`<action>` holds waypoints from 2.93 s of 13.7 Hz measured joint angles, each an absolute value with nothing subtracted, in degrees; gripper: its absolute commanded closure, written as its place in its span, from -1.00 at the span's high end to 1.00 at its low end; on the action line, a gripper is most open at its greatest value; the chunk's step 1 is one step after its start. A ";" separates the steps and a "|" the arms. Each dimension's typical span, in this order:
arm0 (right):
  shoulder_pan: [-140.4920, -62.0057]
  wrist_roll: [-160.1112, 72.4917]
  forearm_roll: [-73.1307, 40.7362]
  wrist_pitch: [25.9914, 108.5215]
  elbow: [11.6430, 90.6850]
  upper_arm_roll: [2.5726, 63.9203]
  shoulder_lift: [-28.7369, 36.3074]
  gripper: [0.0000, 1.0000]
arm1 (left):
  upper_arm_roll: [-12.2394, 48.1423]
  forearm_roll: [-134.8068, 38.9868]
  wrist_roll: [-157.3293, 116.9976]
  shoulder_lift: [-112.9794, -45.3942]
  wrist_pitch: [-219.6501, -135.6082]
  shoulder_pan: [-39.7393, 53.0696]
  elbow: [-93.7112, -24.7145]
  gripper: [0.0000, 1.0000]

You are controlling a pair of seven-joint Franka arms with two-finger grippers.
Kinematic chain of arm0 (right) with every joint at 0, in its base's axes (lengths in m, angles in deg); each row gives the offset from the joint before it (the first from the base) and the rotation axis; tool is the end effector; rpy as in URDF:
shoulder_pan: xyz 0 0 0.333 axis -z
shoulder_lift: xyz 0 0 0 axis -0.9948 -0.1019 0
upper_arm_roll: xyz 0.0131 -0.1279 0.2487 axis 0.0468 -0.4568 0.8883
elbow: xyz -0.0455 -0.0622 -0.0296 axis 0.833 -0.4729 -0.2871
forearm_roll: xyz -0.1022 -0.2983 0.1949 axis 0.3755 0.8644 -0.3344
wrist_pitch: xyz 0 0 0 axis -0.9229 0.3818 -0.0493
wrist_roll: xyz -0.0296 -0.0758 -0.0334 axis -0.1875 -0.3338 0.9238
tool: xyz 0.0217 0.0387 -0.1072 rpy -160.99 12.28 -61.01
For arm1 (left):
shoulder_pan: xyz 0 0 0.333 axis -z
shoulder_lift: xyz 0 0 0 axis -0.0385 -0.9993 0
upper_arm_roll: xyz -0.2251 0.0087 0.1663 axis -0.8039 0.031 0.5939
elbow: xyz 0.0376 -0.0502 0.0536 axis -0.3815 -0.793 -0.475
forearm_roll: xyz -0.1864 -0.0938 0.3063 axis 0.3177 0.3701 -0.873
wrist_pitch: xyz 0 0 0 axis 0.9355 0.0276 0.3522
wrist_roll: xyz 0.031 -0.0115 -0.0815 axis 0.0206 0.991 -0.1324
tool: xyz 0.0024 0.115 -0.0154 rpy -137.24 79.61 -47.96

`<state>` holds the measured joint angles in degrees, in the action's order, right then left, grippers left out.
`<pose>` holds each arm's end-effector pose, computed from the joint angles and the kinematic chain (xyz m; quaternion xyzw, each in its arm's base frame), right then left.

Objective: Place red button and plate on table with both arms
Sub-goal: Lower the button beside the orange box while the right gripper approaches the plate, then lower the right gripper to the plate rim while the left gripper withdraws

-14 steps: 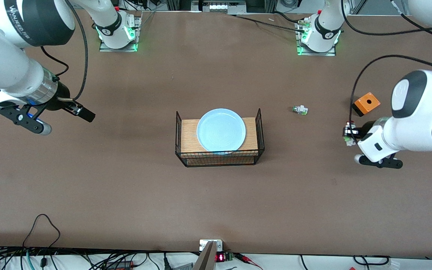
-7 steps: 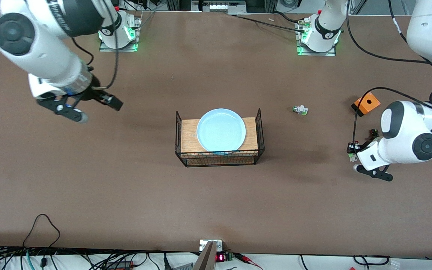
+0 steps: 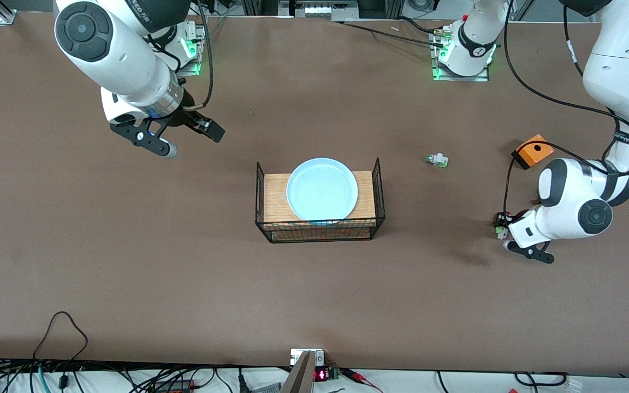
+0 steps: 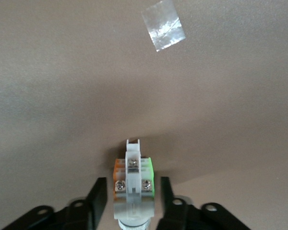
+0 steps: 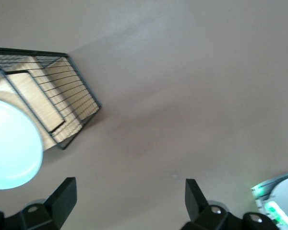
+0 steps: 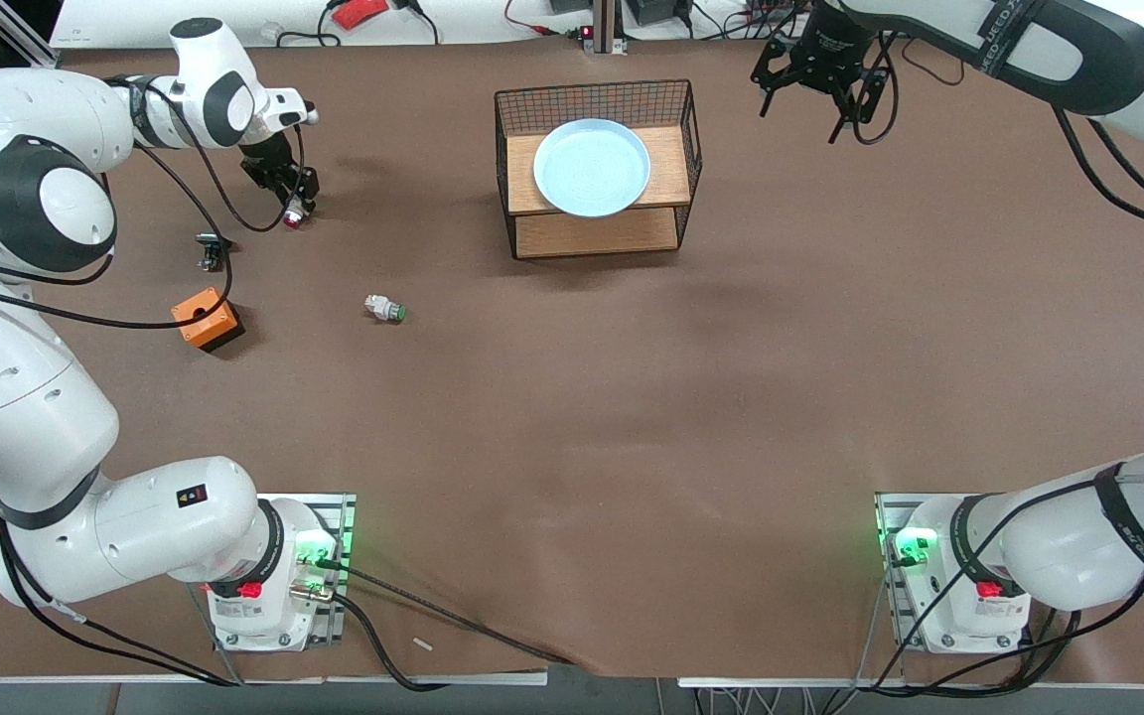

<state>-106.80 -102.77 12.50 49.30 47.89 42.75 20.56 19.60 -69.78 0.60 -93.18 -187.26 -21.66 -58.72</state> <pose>0.4976 0.2651 0.4834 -0.9653 0.2464 0.0807 0.0298 0.6074 0.0470 0.1619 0.9847 -0.1506 -0.0847 0.0231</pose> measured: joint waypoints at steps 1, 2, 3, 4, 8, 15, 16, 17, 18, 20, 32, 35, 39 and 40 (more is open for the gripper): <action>-106.80 -103.09 10.73 50.97 48.49 42.79 20.56 1.00 | 19.47 -69.78 0.65 -92.98 -187.26 -21.73 -58.59 1.00; -106.80 -103.46 9.10 52.97 49.53 42.86 20.56 1.00 | 19.27 -69.78 0.67 -92.57 -187.15 -21.74 -58.37 1.00; -106.90 -103.91 8.12 55.14 50.81 43.04 20.54 1.00 | 19.00 -69.79 0.69 -91.83 -186.73 -21.78 -58.08 1.00; -107.53 -104.41 7.61 57.42 52.28 43.22 20.47 1.00 | 18.46 -69.79 0.69 -90.53 -185.44 -21.85 -57.45 1.00; -113.04 -107.59 7.48 65.34 55.56 43.65 18.56 1.00 | 14.04 -69.79 0.57 -82.94 -171.69 -21.88 -52.06 1.00; -116.21 -107.73 7.48 72.88 55.71 43.69 12.46 1.00 | 7.96 -69.77 -3.69 -77.05 -148.01 -21.83 -38.92 1.00; -116.34 -107.68 7.48 73.81 55.69 43.69 11.75 1.00 | 7.82 -69.56 -4.03 -75.76 -147.20 -21.82 -38.58 1.00; -116.53 -107.63 7.48 74.85 55.65 43.68 11.00 1.00 | 7.97 -68.86 -4.23 -74.23 -146.78 -21.84 -38.59 1.00; -116.81 -107.59 7.48 76.31 55.44 43.68 10.15 1.00 | 8.84 -67.29 -4.45 -72.55 -146.42 -21.67 -38.67 1.00; -117.25 -107.58 7.48 80.29 54.58 43.60 8.04 1.00 | 15.65 -62.33 -4.49 -68.68 -146.23 -18.15 -39.75 1.00; -120.36 -105.83 7.56 87.89 52.35 39.87 1.61 0.68 | 45.92 -59.79 -7.90 -56.22 -161.91 6.82 -57.46 1.00; -120.52 -105.81 7.55 87.35 52.35 39.85 1.55 0.54 | 46.03 -59.79 -8.01 -56.23 -161.94 6.82 -57.60 1.00; -121.72 -105.83 7.52 86.70 51.84 39.86 1.53 0.59 | 46.20 -59.79 -8.06 -56.26 -161.96 6.82 -57.89 1.00; -122.12 -105.86 7.52 86.70 51.79 39.84 1.53 0.59 | 46.23 -59.79 -8.06 -56.26 -161.98 6.82 -57.98 1.00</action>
<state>-122.12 -105.86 7.52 86.70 51.79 39.84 1.53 46.23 -59.79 -8.06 -56.26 -161.98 6.82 -57.98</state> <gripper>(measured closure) 0.203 0.000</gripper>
